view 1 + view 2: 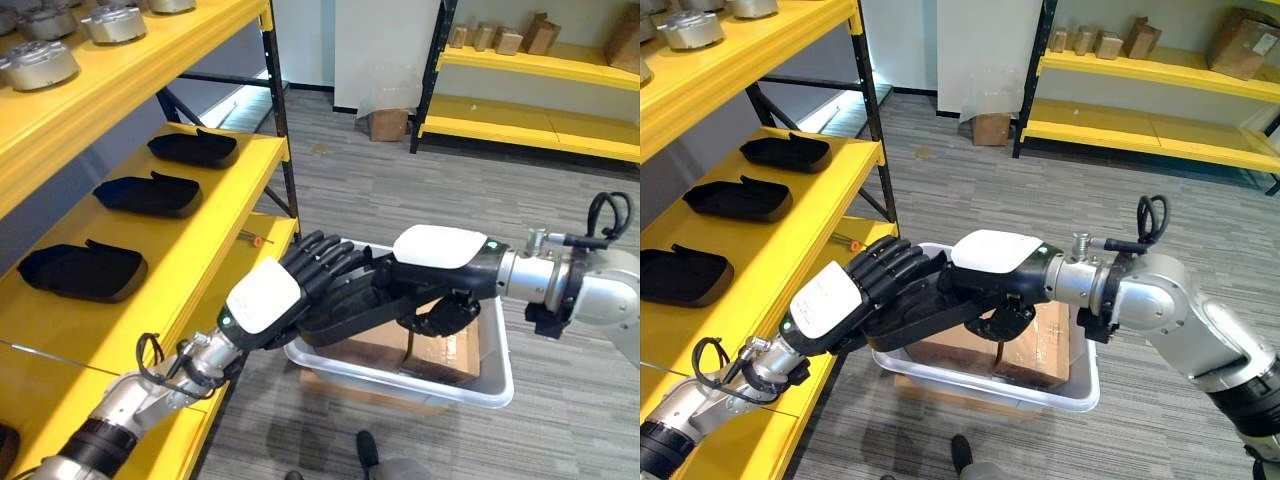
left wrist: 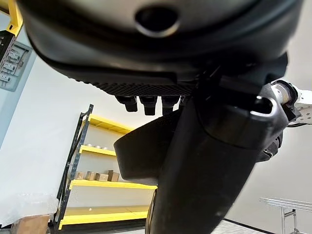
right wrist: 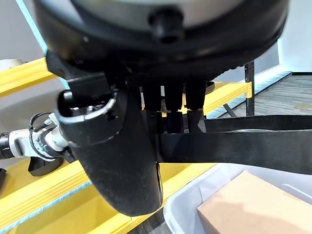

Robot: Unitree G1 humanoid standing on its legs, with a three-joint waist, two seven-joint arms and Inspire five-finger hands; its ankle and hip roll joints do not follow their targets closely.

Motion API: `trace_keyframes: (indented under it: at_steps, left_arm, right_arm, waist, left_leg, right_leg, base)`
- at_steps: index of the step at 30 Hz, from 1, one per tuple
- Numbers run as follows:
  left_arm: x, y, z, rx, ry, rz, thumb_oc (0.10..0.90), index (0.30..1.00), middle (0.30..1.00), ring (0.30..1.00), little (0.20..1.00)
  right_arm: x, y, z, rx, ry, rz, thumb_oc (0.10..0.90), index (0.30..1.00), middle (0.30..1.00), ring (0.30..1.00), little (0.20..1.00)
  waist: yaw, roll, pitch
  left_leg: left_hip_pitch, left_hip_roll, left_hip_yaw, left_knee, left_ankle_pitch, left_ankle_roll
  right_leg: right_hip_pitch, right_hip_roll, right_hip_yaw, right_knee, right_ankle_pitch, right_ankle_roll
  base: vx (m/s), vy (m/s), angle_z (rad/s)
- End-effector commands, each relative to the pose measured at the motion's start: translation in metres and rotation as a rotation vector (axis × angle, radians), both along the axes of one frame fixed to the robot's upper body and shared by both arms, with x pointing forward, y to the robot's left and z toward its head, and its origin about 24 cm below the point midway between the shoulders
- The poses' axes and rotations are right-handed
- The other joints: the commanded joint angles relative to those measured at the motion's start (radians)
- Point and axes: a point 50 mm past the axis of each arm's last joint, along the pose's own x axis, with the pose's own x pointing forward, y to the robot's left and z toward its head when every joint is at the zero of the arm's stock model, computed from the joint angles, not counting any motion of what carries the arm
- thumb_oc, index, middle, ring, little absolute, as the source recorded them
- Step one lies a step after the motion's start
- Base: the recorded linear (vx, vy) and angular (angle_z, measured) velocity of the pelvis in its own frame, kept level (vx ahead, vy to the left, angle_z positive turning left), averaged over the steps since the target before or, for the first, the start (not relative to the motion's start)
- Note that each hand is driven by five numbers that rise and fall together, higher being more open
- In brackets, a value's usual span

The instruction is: Move parts from the plastic box to the shelf.

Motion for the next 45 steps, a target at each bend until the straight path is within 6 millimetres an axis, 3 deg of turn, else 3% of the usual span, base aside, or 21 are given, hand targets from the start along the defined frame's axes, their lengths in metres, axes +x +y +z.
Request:
trace_keyframes:
  at_steps: [1, 8, 12, 25, 26, 27, 29, 31, 45]
  left_arm:
    - [0.007, -0.024, 0.04, -0.253, -0.118, -0.123, 0.9, 1.0, 1.0, 1.0, 1.0]
    - [0.006, -0.036, 0.043, -0.294, -0.109, -0.179, 0.9, 1.0, 1.0, 1.0, 1.0]
    - [0.003, -0.052, 0.049, -0.319, -0.1, -0.252, 0.9, 1.0, 1.0, 1.0, 1.0]
    - [0.004, -0.076, 0.05, -0.304, -0.016, -0.319, 0.9, 1.0, 1.0, 1.0, 1.0]
    - [0.005, -0.078, 0.05, -0.292, 0.03, -0.316, 0.584, 0.558, 0.558, 0.558, 0.558]
    - [0.005, -0.079, 0.048, -0.27, 0.041, -0.319, 0.4, 0.3, 0.3, 0.3, 0.3]
    - [0.003, -0.083, 0.046, -0.224, 0.028, -0.345, 0.4, 0.3, 0.3, 0.3, 0.3]
    - [0.015, -0.079, 0.045, -0.217, 0.029, -0.208, 0.4, 0.3, 0.3, 0.3, 0.3]
    - [0.014, -0.066, 0.046, -0.243, -0.075, -0.114, 0.4, 0.3, 0.3, 0.3, 0.3]
  right_arm:
    - [-0.018, 0.032, 0.048, 0.219, -0.224, 0.191, 0.4, 0.3, 0.3, 0.3, 0.3]
    - [-0.015, 0.036, 0.046, 0.247, -0.234, 0.194, 0.4, 0.3, 0.3, 0.3, 0.3]
    - [-0.016, 0.046, 0.047, 0.254, -0.252, 0.24, 0.4, 0.3, 0.3, 0.3, 0.3]
    - [-0.033, 0.074, 0.049, 0.215, -0.254, 0.422, 0.4, 0.3, 0.3, 0.3, 0.3]
    - [-0.035, 0.076, 0.049, 0.214, -0.252, 0.437, 0.4, 0.3, 0.3, 0.3, 0.3]
    - [-0.035, 0.077, 0.049, 0.215, -0.25, 0.447, 0.4, 0.3, 0.3, 0.3, 0.3]
    - [-0.038, 0.081, 0.05, 0.212, -0.251, 0.468, 0.4, 0.3, 0.3, 0.3, 0.3]
    - [-0.039, 0.085, 0.051, 0.226, -0.264, 0.487, 0.4, 0.3, 0.3, 0.3, 0.3]
    - [-0.029, 0.079, 0.052, 0.266, -0.244, 0.396, 0.4, 0.3, 0.3, 0.3, 0.3]
  waist:
    - [0.024, -0.026, -0.091]
    - [0.027, -0.027, -0.092]
    - [0.03, -0.027, -0.093]
    - [0.039, -0.027, -0.096]
    - [0.04, -0.028, -0.096]
    - [0.041, -0.028, -0.096]
    - [0.043, -0.026, -0.096]
    - [0.049, -0.025, -0.094]
    - [0.071, -0.034, -0.091]
  left_leg:
    - [0.029, 0.035, -0.068, -0.007, -0.099, -0.016]
    - [0.027, 0.034, -0.071, -0.007, -0.099, -0.016]
    - [0.028, 0.032, -0.073, -0.007, -0.1, -0.014]
    - [0.026, 0.031, -0.074, -0.007, -0.101, -0.014]
    - [0.026, 0.031, -0.076, -0.007, -0.101, -0.014]
    - [0.025, 0.031, -0.077, -0.007, -0.1, -0.014]
    - [0.025, 0.03, -0.078, -0.007, -0.1, -0.013]
    - [0.023, 0.03, -0.084, -0.007, -0.099, -0.014]
    - [0.02, 0.029, -0.104, -0.007, -0.098, -0.016]
  right_leg:
    - [0.05, -0.042, -0.024, 0.006, -0.085, 0.094]
    - [0.05, -0.043, -0.027, 0.006, -0.085, 0.095]
    - [0.052, -0.043, -0.028, 0.006, -0.087, 0.095]
    - [0.053, -0.044, -0.031, 0.006, -0.09, 0.095]
    - [0.053, -0.044, -0.032, 0.006, -0.09, 0.095]
    - [0.053, -0.043, -0.032, 0.006, -0.09, 0.095]
    - [0.053, -0.044, -0.033, 0.006, -0.09, 0.095]
    - [0.054, -0.044, -0.038, 0.006, -0.091, 0.094]
    - [0.06, -0.05, -0.06, 0.006, -0.094, 0.095]
  base:
    - [0.0, 0.0, 0.0]
    - [0.0, 0.0, 0.0]
    - [0.0, 0.0, 0.0]
    - [0.0, 0.0, 0.0]
    - [0.0, 0.0, 0.0]
    - [0.0, 0.0, 0.0]
    - [0.01, 0.012, 0.02]
    - [0.0, 0.015, 0.06]
    - [0.0, 0.003, 0.03]
